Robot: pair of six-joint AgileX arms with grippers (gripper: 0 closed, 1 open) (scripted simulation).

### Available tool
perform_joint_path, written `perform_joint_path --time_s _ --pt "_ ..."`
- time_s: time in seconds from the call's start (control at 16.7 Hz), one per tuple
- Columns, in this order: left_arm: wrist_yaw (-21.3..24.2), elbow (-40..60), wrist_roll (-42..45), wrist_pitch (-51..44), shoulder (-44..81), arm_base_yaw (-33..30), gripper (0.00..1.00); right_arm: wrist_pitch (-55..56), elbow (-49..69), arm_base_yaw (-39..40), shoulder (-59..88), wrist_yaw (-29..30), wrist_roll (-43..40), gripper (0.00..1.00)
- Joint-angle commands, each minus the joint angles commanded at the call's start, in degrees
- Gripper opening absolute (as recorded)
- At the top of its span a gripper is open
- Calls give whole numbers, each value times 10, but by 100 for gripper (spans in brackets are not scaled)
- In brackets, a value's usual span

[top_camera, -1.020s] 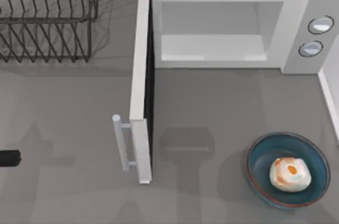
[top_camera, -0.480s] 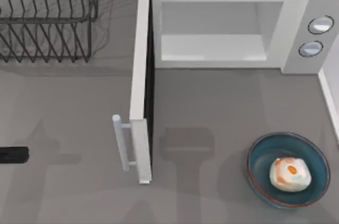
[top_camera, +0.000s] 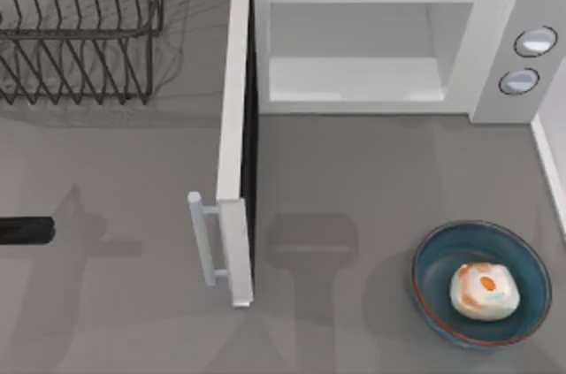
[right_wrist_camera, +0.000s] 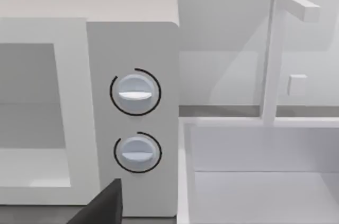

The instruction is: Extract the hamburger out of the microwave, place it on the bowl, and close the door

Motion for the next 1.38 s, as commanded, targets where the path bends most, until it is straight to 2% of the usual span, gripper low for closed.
perform_joint_path --time_s 0.36,1.08,1.38 --pt "-6 19 -14 -23 19 -14 0 0 0 0 0 0 0 100" --pt "-53 326 -219 -365 415 -157 0 0 0 0 0 0 0 100" --pt "-55 359 -243 -403 452 -170 0 0 0 0 0 0 0 100"
